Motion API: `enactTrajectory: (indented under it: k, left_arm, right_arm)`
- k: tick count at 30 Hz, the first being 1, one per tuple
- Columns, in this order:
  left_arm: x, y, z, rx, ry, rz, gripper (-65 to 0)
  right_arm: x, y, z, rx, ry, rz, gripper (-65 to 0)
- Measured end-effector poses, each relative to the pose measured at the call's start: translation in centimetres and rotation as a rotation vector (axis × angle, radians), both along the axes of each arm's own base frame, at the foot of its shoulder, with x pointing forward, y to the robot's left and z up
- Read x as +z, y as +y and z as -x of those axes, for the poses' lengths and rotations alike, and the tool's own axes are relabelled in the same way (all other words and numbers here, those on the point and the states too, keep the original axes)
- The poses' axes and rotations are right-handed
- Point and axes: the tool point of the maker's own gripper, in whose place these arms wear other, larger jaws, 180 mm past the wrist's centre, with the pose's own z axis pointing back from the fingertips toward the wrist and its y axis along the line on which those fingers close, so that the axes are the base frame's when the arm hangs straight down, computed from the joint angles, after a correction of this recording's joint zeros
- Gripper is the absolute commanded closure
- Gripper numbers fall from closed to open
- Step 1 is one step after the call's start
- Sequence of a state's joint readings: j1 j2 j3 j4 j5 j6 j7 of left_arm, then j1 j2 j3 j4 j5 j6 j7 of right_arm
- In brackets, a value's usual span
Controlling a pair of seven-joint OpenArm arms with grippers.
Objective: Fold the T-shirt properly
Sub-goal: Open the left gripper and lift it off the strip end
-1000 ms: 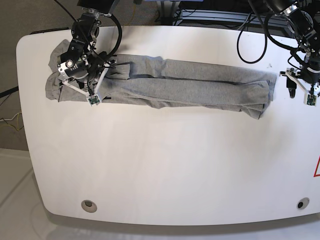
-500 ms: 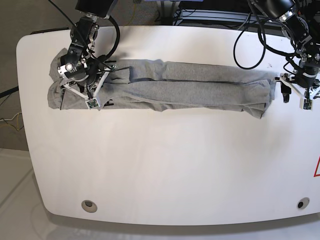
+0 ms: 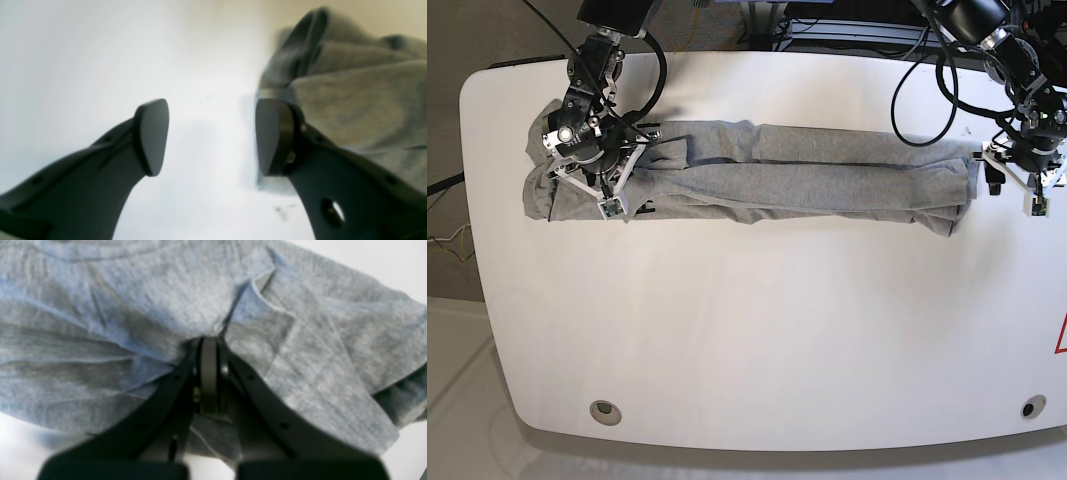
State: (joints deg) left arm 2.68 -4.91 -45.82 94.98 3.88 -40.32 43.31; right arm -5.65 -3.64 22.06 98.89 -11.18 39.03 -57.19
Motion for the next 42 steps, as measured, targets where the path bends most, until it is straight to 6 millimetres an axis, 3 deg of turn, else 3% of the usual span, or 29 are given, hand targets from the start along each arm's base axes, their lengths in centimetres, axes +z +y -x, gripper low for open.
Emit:
enactTrajectory:
  k: [5, 11, 20, 27, 33, 42]
  left_arm:
    - [0.4, 1.7, -0.1, 0.067, 0.014, 0.012, -39.1]
    - [-0.6, 1.8, -0.1, 0.088, 0.079, 0.046, -39.1]
    - [1.1, 2.2, -1.5, 0.091, 0.028, 0.029, -38.9]
    - [5.4, 1.2, -3.8, 0.078, -0.249, 0.001, -38.9]
    - [6.5, -0.4, -3.7, 0.111, -0.458, 0.054, -38.9]
    - [7.7, 0.7, -2.7, 0.196, -0.638, 0.064, -38.8]
  right_arm:
    - [0.0, 0.0, 0.0, 0.0, 0.0, 0.0, 0.0]
    - [0.0, 0.0, 0.0, 0.0, 0.0, 0.0, 0.0]
    - [0.0, 0.0, 0.0, 0.0, 0.0, 0.0, 0.0]
    - [0.0, 0.0, 0.0, 0.0, -0.001, 0.0, 0.0]
    - [0.0, 0.0, 0.0, 0.0, -0.002, -0.001, 0.0]
    - [0.0, 0.0, 0.0, 0.0, -0.001, -0.001, 0.0]
